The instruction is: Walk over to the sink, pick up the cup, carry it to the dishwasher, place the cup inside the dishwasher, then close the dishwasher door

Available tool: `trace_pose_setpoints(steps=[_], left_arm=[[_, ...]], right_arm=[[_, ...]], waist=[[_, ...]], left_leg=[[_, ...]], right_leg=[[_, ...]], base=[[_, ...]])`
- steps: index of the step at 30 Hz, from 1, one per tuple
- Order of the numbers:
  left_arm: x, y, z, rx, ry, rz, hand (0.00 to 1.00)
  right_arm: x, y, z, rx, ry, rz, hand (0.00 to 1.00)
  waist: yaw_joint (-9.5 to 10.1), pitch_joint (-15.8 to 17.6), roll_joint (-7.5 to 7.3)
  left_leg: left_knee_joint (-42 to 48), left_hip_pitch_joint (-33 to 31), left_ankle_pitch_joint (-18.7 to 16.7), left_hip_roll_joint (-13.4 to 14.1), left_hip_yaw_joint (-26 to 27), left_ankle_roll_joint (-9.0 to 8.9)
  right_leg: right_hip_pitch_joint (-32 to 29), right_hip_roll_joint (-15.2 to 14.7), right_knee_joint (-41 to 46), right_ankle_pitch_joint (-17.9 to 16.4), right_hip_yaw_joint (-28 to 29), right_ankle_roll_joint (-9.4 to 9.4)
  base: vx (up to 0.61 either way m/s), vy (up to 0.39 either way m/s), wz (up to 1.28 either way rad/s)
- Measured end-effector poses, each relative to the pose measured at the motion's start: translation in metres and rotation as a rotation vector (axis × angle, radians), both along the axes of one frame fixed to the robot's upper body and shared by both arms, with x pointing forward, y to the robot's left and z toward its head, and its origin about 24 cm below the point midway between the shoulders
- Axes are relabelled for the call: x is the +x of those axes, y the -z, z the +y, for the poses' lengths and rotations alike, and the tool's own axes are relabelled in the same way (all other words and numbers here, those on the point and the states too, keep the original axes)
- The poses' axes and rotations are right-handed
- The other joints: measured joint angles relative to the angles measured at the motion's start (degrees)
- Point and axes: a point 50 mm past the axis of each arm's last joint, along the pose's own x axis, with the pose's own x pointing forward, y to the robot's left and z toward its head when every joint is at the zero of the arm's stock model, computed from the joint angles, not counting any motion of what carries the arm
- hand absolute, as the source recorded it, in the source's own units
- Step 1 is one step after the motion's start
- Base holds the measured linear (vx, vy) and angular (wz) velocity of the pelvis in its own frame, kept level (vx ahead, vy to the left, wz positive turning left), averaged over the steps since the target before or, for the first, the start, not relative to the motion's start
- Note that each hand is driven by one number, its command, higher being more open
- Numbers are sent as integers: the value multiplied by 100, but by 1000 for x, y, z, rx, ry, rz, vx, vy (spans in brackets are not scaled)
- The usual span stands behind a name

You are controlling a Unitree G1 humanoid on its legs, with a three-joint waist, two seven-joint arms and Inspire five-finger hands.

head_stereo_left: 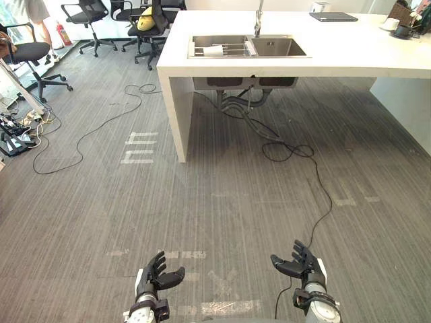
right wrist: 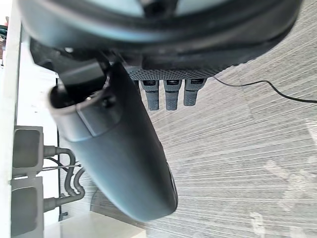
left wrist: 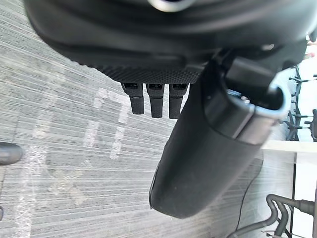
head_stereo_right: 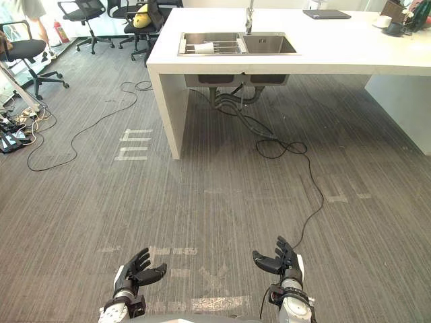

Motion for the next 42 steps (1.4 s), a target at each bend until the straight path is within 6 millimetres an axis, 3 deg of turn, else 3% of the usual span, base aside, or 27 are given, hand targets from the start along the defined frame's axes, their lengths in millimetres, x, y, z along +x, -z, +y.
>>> trace_pose_setpoints(steps=[24, 31, 37, 39, 42], left_arm=[[-3, 3, -3, -18, -24, 13, 90], [7, -6, -2, -32, -47, -53, 90], [25, -21, -2, -26, -38, -146, 90], [33, -25, -3, -24, -26, -174, 90], [31, -24, -4, -21, -20, -167, 90]], right_arm=[[-6, 6, -6, 33, 72, 28, 90], [3, 3, -6, 43, 88, 2, 90], [17, -3, -5, 38, 83, -30, 90], [18, -2, -5, 39, 81, -26, 90], [14, -1, -5, 40, 79, -12, 90]], waist=[[1, 2, -3], [86, 34, 0], [86, 211, 10], [81, 325, 17], [60, 354, 12]], left_leg=[[-117, -35, -5, -3, 47, -2], [203, -332, -276, 40, 321, 12], [934, -547, -804, 60, 521, 49], [1127, -489, -1061, 74, 525, 147], [1229, -359, -1233, 49, 482, 230]], right_leg=[[-51, 8, -109, 7, 51, 8], [-327, 34, -19, -11, 309, 7], [-863, -1, 1266, -650, 410, 191], [-1276, -27, 2392, -899, 252, 371], [-1790, -166, 3621, -1036, -43, 350]], base=[[0, 0, -1], [36, 6, -20], [83, 29, -15], [66, 28, -3], [138, 24, 5]])
